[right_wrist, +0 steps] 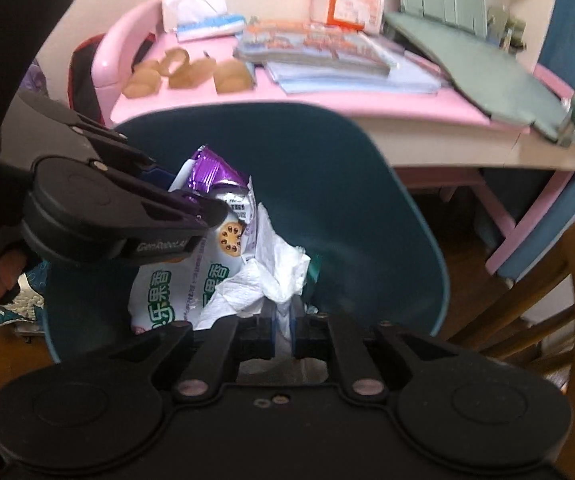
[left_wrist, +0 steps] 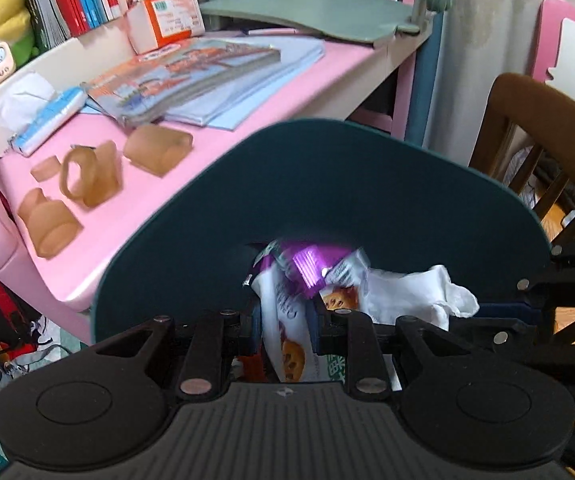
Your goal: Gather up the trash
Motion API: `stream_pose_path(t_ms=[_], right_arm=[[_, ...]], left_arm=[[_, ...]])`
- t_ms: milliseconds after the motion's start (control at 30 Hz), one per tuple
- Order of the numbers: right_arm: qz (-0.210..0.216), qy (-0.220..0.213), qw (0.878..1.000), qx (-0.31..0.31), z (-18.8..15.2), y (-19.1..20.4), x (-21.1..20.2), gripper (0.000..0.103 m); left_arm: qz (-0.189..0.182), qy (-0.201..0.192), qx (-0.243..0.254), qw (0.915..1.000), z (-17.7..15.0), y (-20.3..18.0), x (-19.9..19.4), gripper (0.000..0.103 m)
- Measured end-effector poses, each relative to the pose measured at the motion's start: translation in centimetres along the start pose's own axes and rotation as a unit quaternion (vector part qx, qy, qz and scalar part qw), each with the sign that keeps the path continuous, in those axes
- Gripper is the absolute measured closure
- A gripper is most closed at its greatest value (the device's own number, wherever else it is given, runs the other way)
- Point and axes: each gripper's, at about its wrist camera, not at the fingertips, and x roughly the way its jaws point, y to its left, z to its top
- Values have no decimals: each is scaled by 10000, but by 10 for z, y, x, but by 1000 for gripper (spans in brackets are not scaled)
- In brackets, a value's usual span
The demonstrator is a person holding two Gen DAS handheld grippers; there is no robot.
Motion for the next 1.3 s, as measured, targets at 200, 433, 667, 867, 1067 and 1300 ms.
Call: stream_pose_path(t_ms=[200,433,667,867,1067,1300], right_arm=[[42,172,9998,-50,0,5,10,78],[-60,74,9999,39,-2,9,-4,75],[-152,-396,9989,207,-10,14,-44,71],[-225,-922,9950,307,-23,23,-83,60],[-356,-1457,9879,386,-42,35,-118,55],[-558,-2019,9767,464,-66,48,-150,52]], left_arm=[[-183,154,-190,9995,-3,6,8,75],[-150,-205,-282,9993,-7,8,-16,38],[-176,-605,-379,9973,-19,8,-60,38],[-296,-1145,-439,9920,-38,6,-106,29],[-374,-1543,-511,9860,-61,5,-145,23],[-372,-1907,-513,9796,-91,6,-178,20]])
